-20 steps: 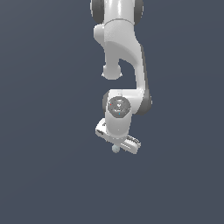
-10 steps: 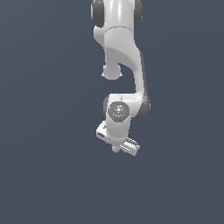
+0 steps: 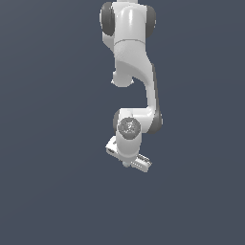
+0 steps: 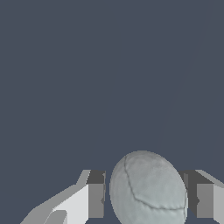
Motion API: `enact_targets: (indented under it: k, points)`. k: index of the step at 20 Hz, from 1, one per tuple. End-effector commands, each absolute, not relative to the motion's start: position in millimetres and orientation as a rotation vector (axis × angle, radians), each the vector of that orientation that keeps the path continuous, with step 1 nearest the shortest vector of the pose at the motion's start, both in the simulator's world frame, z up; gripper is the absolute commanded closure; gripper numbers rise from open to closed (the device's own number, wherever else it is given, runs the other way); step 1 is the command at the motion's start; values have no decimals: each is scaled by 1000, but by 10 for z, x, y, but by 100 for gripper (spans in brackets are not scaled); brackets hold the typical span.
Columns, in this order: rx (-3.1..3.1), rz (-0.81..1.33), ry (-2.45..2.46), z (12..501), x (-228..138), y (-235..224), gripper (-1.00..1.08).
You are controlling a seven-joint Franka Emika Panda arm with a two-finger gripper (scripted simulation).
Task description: Pick up the object and move it to a goal position.
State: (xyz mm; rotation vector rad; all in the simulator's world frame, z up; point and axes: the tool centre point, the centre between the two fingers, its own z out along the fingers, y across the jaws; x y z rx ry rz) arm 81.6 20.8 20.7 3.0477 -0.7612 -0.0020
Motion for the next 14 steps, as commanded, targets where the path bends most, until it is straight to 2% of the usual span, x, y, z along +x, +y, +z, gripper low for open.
enact_targets:
  k: [1,14]
  points:
    - [3048,0,-761,210,823,208,108]
    - [3048,0,-761,242,807,226,108]
